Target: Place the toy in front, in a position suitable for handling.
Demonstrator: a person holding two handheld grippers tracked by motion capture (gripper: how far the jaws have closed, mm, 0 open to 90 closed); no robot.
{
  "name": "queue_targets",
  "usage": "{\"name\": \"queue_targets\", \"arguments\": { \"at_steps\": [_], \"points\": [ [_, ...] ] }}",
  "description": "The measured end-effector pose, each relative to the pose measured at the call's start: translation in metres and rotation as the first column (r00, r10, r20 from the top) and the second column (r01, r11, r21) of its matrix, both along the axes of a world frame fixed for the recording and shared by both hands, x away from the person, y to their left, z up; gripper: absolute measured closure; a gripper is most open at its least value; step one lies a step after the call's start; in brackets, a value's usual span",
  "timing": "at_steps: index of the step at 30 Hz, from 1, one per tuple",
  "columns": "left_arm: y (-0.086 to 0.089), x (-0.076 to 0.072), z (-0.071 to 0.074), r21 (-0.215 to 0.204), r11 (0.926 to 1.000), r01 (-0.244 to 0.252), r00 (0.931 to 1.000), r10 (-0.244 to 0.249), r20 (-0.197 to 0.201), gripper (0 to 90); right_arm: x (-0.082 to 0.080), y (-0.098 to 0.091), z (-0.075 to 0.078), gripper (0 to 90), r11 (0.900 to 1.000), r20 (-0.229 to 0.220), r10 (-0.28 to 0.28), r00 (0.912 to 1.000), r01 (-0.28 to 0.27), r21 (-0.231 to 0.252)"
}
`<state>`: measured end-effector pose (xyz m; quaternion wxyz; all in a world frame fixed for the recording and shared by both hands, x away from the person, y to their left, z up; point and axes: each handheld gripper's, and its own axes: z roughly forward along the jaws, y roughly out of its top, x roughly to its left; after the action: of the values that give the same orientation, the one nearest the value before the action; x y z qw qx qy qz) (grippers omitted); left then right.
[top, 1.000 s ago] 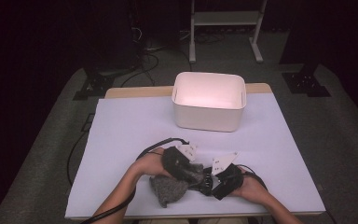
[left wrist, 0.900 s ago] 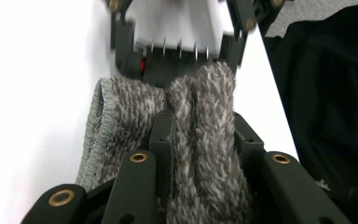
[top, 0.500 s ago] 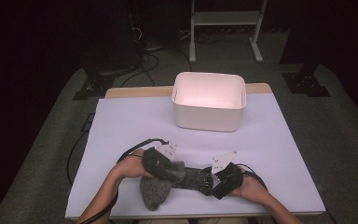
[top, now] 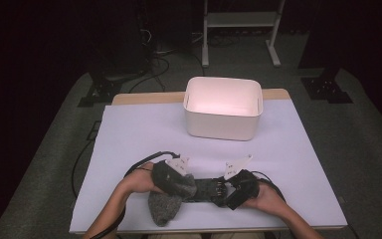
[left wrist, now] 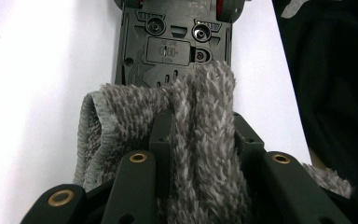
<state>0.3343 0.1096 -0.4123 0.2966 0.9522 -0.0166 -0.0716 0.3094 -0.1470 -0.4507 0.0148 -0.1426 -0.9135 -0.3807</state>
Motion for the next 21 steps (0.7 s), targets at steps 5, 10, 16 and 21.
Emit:
{"name": "queue_targets", "arguments": {
  "at_steps": [5,10,16,21],
  "points": [
    [-0.002,-0.001,0.001,0.011,0.9999,0.005,1.0,-0.005,0.0,67.5,-0.002,-0.005,0.001,19.3,0.9999,0.017,0.005,0.9998,-0.005,-0.01],
    [-0.003,0.0,0.001,0.022,0.9998,-0.001,1.0,0.001,-0.005,67.5,-0.006,-0.015,0.001,20.3,0.9999,0.032,-0.007,0.9995,0.007,0.011],
    [-0.005,0.0,0.004,0.029,0.9995,0.01,0.9999,-0.009,-0.005,67.6,-0.008,-0.022,0.0,28.9,0.9993,0.052,-0.023,0.9984,0.021,0.03],
    [-0.019,-0.001,0.009,0.018,0.9988,0.045,0.999,-0.045,0.002,67.6,-0.006,-0.027,-0.002,39.9,0.9977,0.059,-0.043,0.9973,0.039,0.055]
  ]
}}
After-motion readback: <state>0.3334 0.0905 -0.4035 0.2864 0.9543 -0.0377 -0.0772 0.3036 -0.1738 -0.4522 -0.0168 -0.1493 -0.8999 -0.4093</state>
